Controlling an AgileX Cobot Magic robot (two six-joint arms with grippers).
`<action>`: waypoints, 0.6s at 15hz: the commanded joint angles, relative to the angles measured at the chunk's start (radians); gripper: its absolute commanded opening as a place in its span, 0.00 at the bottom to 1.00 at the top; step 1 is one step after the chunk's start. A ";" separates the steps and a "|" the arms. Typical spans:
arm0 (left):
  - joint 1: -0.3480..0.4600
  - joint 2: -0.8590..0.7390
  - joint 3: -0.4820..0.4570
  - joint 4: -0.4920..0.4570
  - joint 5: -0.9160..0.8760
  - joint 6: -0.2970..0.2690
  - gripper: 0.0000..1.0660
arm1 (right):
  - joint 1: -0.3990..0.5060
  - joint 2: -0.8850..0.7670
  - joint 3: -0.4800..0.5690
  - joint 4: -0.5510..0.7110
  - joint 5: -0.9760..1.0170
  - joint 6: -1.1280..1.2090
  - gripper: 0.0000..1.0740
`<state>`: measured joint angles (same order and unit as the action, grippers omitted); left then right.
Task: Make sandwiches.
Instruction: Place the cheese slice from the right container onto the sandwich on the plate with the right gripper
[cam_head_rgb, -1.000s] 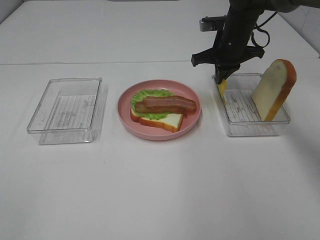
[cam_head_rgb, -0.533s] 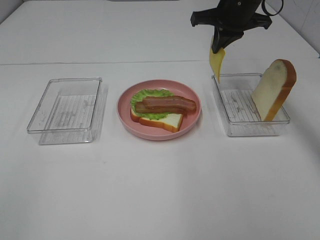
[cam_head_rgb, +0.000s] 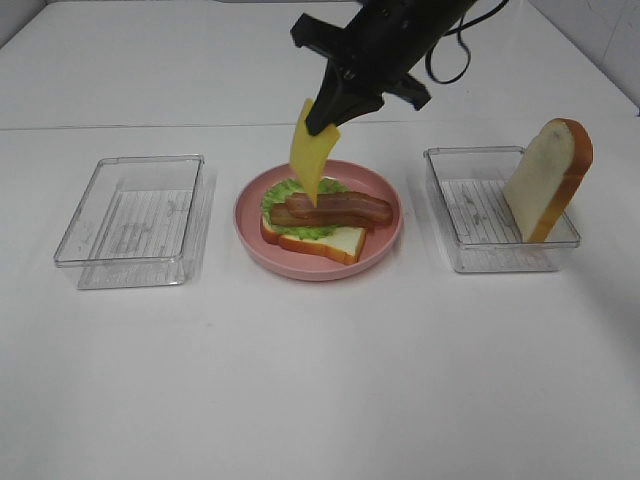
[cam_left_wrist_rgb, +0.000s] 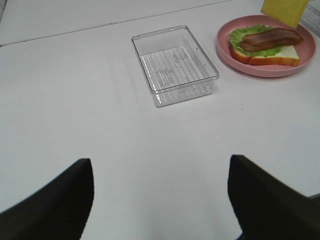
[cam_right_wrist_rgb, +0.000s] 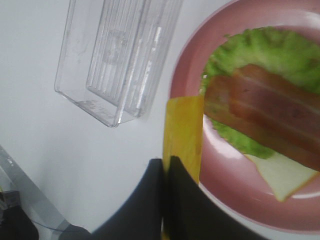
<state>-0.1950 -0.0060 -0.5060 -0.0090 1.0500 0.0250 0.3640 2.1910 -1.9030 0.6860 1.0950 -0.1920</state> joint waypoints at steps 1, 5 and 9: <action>-0.002 -0.022 0.006 -0.002 -0.010 0.000 0.67 | 0.047 0.049 0.011 0.117 -0.060 -0.039 0.00; -0.002 -0.022 0.006 -0.002 -0.010 0.000 0.67 | 0.051 0.108 0.011 0.085 -0.191 0.007 0.00; -0.002 -0.022 0.006 -0.002 -0.010 0.000 0.67 | 0.028 0.110 0.011 -0.096 -0.230 0.130 0.00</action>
<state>-0.1950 -0.0060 -0.5060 -0.0090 1.0500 0.0250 0.3950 2.3020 -1.8960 0.5970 0.8740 -0.0720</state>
